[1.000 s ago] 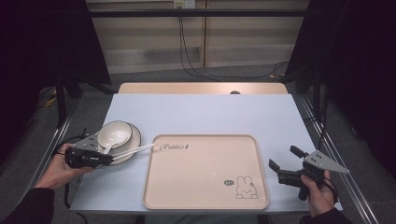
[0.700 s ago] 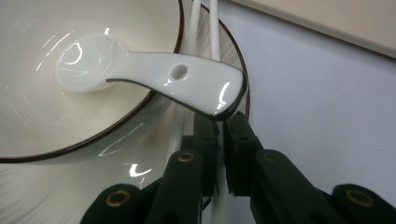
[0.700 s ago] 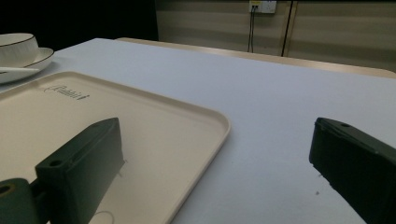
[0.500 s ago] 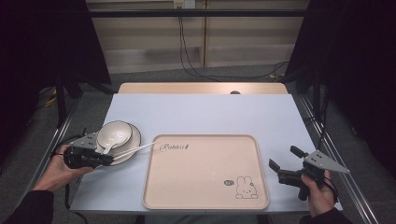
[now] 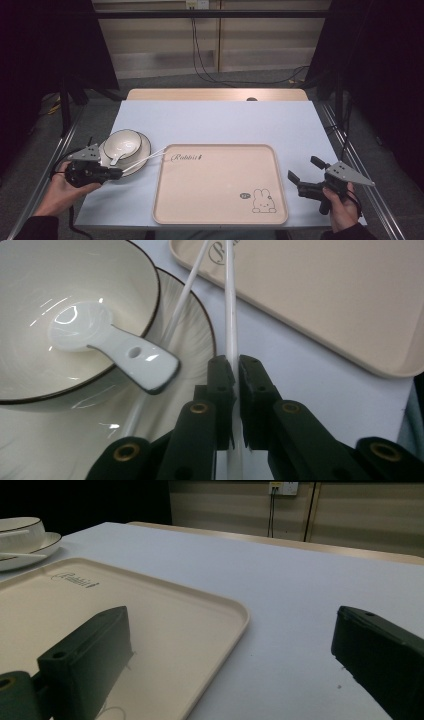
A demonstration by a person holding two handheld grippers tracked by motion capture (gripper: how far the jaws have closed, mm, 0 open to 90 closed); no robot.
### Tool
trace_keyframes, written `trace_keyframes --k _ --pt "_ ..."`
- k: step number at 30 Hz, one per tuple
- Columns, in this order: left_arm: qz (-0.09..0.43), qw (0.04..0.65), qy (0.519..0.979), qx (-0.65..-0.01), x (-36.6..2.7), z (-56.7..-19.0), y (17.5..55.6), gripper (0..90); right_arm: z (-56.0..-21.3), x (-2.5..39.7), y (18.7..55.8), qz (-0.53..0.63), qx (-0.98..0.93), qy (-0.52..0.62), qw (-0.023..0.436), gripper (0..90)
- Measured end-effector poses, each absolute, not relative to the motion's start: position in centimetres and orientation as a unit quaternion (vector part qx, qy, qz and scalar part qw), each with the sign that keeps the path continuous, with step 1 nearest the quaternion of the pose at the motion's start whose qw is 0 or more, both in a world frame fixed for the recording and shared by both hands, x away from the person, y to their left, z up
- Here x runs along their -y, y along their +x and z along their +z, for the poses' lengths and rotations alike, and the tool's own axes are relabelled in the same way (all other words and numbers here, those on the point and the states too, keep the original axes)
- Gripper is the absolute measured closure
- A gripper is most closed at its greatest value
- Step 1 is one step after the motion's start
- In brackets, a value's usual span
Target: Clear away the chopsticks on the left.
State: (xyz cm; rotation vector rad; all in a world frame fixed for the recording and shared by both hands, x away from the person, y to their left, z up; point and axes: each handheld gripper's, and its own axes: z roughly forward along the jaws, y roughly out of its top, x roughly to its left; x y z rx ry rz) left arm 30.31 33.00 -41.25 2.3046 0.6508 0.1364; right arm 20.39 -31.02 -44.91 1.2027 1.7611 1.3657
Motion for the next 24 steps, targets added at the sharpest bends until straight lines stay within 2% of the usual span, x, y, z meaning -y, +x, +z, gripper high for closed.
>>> trace_keyframes --k 13,16,24 --pt "0.081 0.411 0.845 -0.331 -31.4 -39.7 26.5 84.8 -44.9 30.9 20.4 0.515 -0.663 0.453 0.3 2.4" --pt "0.066 0.417 0.837 -0.348 -30.4 -39.7 25.8 84.8 -44.9 30.9 20.4 0.515 -0.665 0.451 0.298 2.4" --pt "0.069 0.42 0.815 -0.392 -27.8 -40.2 24.7 84.8 -44.9 30.9 20.5 0.515 -0.665 0.451 0.298 2.4"
